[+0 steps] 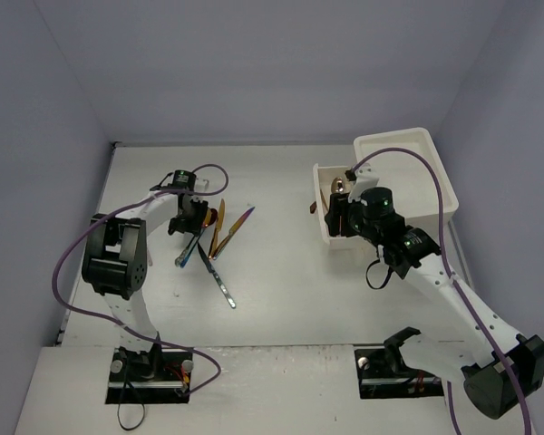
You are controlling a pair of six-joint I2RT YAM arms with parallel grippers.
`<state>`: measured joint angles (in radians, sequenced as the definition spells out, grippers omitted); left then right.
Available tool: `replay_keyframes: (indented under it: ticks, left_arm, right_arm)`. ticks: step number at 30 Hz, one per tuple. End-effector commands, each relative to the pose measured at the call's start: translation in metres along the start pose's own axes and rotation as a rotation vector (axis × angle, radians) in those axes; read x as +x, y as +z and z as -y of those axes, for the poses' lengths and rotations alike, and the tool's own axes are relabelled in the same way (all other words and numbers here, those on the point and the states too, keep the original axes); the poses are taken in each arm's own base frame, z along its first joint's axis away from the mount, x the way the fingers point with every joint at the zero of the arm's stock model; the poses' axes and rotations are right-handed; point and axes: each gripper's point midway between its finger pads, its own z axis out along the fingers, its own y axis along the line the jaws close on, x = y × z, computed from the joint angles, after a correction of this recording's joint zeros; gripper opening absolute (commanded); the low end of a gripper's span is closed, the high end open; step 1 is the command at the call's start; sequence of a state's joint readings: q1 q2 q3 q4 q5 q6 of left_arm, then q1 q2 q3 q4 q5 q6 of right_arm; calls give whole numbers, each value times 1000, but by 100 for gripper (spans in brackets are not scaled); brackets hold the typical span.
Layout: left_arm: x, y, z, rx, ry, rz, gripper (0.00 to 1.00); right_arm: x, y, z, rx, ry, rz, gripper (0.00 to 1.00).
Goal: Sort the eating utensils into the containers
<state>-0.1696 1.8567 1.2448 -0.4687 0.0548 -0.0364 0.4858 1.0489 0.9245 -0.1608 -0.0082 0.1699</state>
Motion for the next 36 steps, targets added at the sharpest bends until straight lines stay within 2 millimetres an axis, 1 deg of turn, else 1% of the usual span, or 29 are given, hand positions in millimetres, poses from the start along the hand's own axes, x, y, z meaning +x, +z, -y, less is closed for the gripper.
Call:
replay_keyframes:
  ticks: [1,6,8,12,14,17,19,22,24,26,29,30,31,34,35,36]
  left_arm:
    - [-22,-4,-5,-16,3,53,38]
    - [-11,8,1,3,-9,9,34]
    - [-7,11,1,-3,-11,-2,30]
    - [-5,14,-1,-19,-23,-20,8]
    - [-6,12,-1,-18,-24,-20,1]
    - [-11,6,-4,-25,-26,-8,0]
    - [-15,-2,-10,-38,-39,6,0]
    - [-28,-26,-20,-51,-88,74,0]
    - [-41,-47,-18,-7,-133,138,0]
    - [-60,-82,-10,47,-195,240,0]
    - [-80,-124,11,172,-278,360,0]
    - [-84,-138,21,231,-314,398,0]
    - [-88,-156,34,309,-359,444,0]
    - [-89,-193,72,491,-445,520,0]
    - [-96,-210,75,523,-473,569,0]
    - [-96,-222,85,571,-502,601,0]
  right_arm:
    - [-20,-5,-6,-23,-10,75,53]
    - [-20,-4,-6,-21,-9,75,53]
    - [-20,-3,-6,-23,-9,74,53]
    - [-21,-3,-8,-30,-2,72,53]
    - [-22,-4,-9,-35,2,76,53]
    - [-21,-5,-10,-42,2,75,54]
    - [-20,-5,-12,-53,8,72,54]
    - [-23,-8,-19,-91,22,75,54]
    - [-26,-10,-25,-120,27,78,55]
    - [-28,-11,-35,-166,38,74,56]
    - [-35,-14,-51,-213,50,85,59]
    - [-37,-14,-57,-224,52,90,60]
    - [-38,-15,-66,-238,54,96,60]
    - [-46,-17,-95,-285,61,123,64]
    - [-46,-17,-103,-299,65,123,64]
    - [-50,-19,-116,-329,72,136,64]
